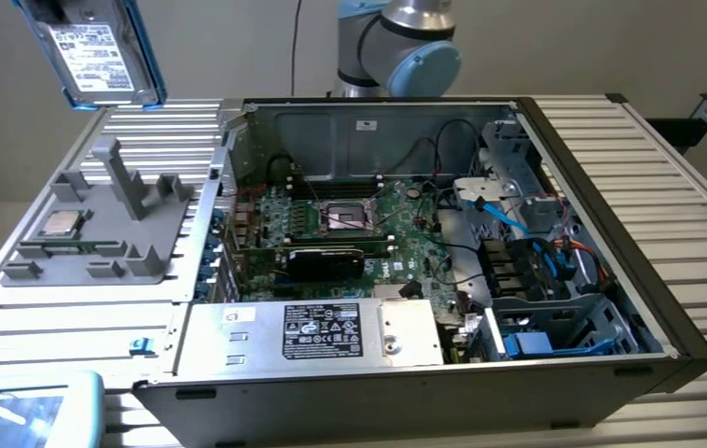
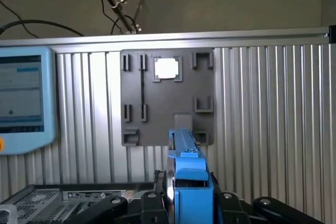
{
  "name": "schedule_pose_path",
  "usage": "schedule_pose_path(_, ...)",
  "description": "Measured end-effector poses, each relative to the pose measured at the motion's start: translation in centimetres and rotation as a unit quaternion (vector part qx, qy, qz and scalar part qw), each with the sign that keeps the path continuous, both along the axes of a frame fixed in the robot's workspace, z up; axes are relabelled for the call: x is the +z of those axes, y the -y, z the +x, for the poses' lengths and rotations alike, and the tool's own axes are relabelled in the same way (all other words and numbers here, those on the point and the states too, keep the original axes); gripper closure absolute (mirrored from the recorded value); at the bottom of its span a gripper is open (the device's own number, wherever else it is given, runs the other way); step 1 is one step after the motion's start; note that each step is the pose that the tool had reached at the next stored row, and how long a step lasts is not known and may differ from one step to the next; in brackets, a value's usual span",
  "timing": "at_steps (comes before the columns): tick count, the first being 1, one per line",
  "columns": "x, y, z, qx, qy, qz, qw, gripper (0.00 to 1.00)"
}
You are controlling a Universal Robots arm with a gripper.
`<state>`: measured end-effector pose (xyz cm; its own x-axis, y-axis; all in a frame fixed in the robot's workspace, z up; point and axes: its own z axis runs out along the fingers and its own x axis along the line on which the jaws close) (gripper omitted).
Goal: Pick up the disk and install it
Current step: 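Pick up the disk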
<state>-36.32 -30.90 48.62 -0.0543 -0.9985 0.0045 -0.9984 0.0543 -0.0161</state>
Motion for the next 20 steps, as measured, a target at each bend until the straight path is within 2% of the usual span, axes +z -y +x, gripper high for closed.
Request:
schedule_pose_path(5, 0.22, 0.73, 1.9, 0.000, 0.0000, 0.0000, 1.0000, 0.63)
schedule_pose_path(16, 0.22, 1.20, 5.1, 0.000, 0.0000, 0.0000, 1.0000, 0.63)
schedule_pose_path(20, 0.22, 1.56, 6.3, 0.000, 0.0000, 0.0000, 1.0000, 0.63)
